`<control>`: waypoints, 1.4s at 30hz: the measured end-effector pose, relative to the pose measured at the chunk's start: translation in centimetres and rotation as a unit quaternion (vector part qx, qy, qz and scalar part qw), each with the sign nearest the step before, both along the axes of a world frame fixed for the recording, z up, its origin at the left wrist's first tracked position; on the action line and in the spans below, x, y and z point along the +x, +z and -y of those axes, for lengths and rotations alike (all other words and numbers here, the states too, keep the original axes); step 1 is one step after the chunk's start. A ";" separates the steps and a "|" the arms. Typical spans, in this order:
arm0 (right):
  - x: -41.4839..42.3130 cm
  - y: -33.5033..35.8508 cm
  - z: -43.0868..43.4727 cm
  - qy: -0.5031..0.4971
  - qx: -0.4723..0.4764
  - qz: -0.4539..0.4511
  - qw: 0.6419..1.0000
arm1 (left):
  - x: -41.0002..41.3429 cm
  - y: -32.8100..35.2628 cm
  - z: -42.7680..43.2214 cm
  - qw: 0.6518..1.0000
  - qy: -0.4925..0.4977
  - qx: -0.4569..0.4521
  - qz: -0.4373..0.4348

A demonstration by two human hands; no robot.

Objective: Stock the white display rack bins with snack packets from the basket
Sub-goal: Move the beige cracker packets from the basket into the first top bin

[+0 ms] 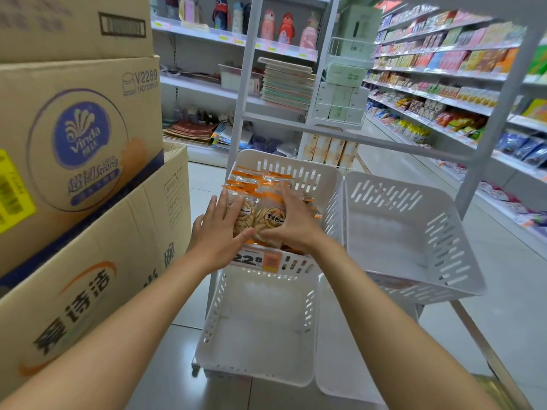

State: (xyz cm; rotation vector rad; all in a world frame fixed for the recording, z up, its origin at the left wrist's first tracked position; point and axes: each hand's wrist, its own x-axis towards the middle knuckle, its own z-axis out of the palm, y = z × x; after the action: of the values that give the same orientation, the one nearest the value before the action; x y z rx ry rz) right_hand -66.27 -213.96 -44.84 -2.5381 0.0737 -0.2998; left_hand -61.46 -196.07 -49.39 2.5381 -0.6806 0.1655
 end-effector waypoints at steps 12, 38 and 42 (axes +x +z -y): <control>0.4 -1.6 -0.3 0.016 -0.012 -0.006 1.000 | 0.1 -0.7 0.1 0.999 -0.025 -0.012 -0.031; -52.3 -14.7 6.5 -0.114 0.076 -0.343 0.929 | -38.0 -12.5 5.9 0.936 -0.229 -0.041 -0.266; -53.7 -16.1 7.5 -0.140 0.100 -0.304 0.937 | -40.2 -13.5 6.3 0.911 -0.246 -0.030 -0.330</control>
State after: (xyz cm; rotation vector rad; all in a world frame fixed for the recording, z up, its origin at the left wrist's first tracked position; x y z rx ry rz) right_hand -119.98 -221.43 -60.95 -2.3207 0.6701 0.3814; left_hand -101.70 -202.36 -62.85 2.0707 -0.9628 -0.7921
